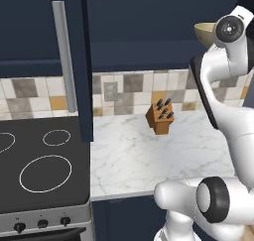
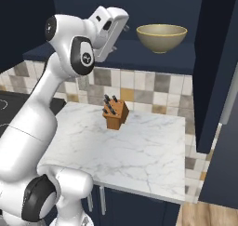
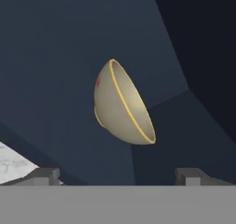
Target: Move the bowls from the cabinet to the plates on the dining table.
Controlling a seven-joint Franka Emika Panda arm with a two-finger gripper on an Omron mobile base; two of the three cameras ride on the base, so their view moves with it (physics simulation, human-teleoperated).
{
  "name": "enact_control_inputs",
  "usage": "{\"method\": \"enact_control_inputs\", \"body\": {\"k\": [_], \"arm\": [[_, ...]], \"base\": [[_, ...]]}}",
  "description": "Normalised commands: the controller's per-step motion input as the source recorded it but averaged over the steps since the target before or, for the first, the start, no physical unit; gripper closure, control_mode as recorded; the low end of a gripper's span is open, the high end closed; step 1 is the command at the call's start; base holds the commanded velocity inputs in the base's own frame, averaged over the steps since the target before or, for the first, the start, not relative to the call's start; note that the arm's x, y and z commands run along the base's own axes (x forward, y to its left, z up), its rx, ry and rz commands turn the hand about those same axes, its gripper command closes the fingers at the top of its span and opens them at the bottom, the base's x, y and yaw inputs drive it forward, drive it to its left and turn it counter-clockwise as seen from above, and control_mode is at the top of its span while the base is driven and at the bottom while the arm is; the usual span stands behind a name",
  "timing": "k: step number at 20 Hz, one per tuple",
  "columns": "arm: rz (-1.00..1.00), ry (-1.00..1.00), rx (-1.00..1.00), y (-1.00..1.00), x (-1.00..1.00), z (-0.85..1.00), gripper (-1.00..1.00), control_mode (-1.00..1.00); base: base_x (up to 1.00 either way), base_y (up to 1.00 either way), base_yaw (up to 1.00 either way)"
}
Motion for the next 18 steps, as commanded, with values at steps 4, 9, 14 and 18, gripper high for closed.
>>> {"method": "enact_control_inputs", "body": {"k": [4, 9, 14, 18], "arm": [[0.0, 0.06, 0.0, -0.09, 0.3, 0.0, -1.0, -1.0], [0.0, 0.04, 0.0, -0.1, 0.29, 0.0, -1.0, -1.0], [0.0, 0.03, 0.0, -0.11, 0.29, 0.0, -1.0, -1.0], [0.0, 0.02, 0.0, -0.12, 0.28, -0.01, -1.0, -1.0]], "base": [[0.0, 0.0, 0.0], [0.0, 0.0, 0.0], [0.0, 0.0, 0.0], [0.0, 0.0, 0.0]]}}
